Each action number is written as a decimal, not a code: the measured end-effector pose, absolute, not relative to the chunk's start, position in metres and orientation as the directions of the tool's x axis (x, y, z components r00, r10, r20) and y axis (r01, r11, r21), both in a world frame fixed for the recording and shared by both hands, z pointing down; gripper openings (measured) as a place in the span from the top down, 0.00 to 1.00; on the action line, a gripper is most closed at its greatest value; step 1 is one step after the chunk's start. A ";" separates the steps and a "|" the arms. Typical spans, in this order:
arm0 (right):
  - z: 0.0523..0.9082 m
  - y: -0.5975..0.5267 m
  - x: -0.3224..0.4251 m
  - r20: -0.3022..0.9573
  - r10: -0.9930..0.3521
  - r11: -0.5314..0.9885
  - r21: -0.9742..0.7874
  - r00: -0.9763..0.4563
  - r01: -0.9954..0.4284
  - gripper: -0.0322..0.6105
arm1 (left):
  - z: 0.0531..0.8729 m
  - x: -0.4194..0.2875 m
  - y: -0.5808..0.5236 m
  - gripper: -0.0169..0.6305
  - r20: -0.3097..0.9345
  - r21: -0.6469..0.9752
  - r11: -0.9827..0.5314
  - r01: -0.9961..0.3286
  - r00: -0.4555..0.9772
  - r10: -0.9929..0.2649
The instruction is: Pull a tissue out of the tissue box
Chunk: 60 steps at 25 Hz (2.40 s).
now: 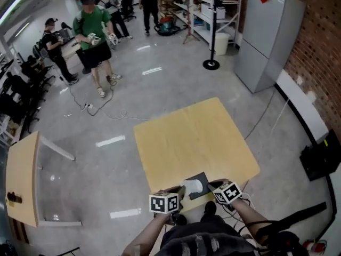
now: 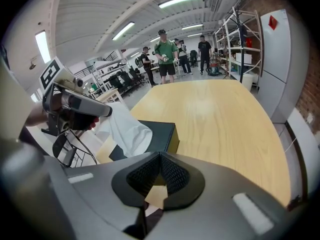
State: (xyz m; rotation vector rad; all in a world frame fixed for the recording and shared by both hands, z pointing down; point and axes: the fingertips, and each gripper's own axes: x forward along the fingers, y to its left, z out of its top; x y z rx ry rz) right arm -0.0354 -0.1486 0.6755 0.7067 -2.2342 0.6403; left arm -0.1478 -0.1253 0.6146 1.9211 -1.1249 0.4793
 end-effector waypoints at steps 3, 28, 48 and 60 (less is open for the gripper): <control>0.661 -0.144 -0.046 0.759 -0.282 0.749 -0.208 -0.587 -0.629 0.95 | 0.596 -0.162 -0.121 0.97 0.643 0.480 -0.228 -0.847 0.516 -0.566; 0.658 -0.128 0.002 0.792 -0.301 0.668 -0.222 -0.531 -0.710 0.95 | 0.582 -0.126 -0.128 0.97 0.623 0.489 -0.272 -0.829 0.550 -0.556; 0.661 -0.128 0.005 0.784 -0.301 0.665 -0.235 -0.543 -0.709 0.95 | 0.564 -0.124 -0.129 0.97 0.601 0.480 -0.284 -0.830 0.547 -0.583; 0.661 -0.128 0.007 0.783 -0.306 0.663 -0.232 -0.541 -0.711 0.95 | 0.554 -0.120 -0.123 0.97 0.576 0.502 -0.292 -0.814 0.567 -0.590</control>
